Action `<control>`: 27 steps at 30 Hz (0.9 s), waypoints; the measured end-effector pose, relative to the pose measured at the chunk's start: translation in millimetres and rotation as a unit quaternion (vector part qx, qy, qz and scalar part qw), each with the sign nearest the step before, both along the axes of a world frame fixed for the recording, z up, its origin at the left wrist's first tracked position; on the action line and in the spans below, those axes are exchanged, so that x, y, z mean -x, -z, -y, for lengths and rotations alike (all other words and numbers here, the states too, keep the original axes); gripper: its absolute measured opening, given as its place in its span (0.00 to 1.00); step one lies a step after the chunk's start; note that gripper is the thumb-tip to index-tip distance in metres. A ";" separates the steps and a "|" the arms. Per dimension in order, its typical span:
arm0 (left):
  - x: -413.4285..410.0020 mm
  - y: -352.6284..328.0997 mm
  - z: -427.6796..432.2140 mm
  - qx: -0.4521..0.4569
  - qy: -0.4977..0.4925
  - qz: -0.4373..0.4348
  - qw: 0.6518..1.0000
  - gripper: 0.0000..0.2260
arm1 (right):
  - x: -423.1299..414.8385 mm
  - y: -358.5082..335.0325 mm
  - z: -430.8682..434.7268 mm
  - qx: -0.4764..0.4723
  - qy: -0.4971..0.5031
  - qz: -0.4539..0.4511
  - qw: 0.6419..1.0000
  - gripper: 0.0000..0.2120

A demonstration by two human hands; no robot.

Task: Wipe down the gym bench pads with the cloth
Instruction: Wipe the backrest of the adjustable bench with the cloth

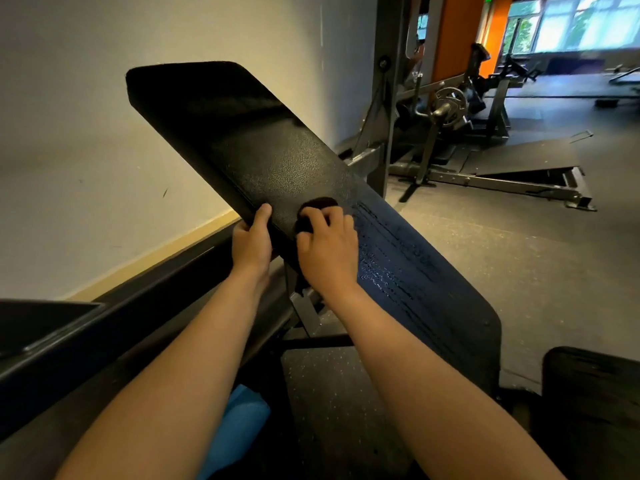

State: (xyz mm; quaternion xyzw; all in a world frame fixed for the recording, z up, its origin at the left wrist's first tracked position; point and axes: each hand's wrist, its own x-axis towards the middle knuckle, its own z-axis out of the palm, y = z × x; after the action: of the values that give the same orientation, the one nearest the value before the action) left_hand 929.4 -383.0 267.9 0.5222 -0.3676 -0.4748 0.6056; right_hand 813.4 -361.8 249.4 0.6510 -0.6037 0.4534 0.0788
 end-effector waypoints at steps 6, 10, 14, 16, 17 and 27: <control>16.6 -0.9 -10.6 -0.024 -0.014 0.041 0.999 0.30 | 47.0 28.6 -24.3 -0.073 0.037 0.076 0.994 0.19; 19.6 -6.9 -22.8 -0.051 0.019 0.043 0.998 0.30 | 32.6 20.8 -15.2 -0.057 -0.016 0.094 0.994 0.21; 13.9 -9.2 -32.0 -0.080 0.044 0.046 0.995 0.28 | -14.8 -12.8 3.0 -0.029 -0.134 0.004 0.991 0.23; 8.7 -8.9 -33.6 -0.086 0.056 0.042 0.994 0.25 | -24.0 -20.4 3.6 0.012 -0.142 -0.048 0.989 0.22; 7.4 -9.0 -33.8 -0.087 0.060 0.048 0.993 0.24 | -21.8 -18.9 2.2 0.039 -0.136 -0.069 0.988 0.21; 28.5 -2.3 -37.8 -0.083 0.015 0.051 0.995 0.31 | 32.8 33.3 -29.9 -0.024 -0.001 0.010 1.000 0.24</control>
State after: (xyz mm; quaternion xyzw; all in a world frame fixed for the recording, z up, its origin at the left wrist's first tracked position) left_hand 900.9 -345.3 270.2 0.5885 -0.3650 -0.4857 0.5335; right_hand 780.6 -331.9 216.1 0.6485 -0.6145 0.4458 0.0565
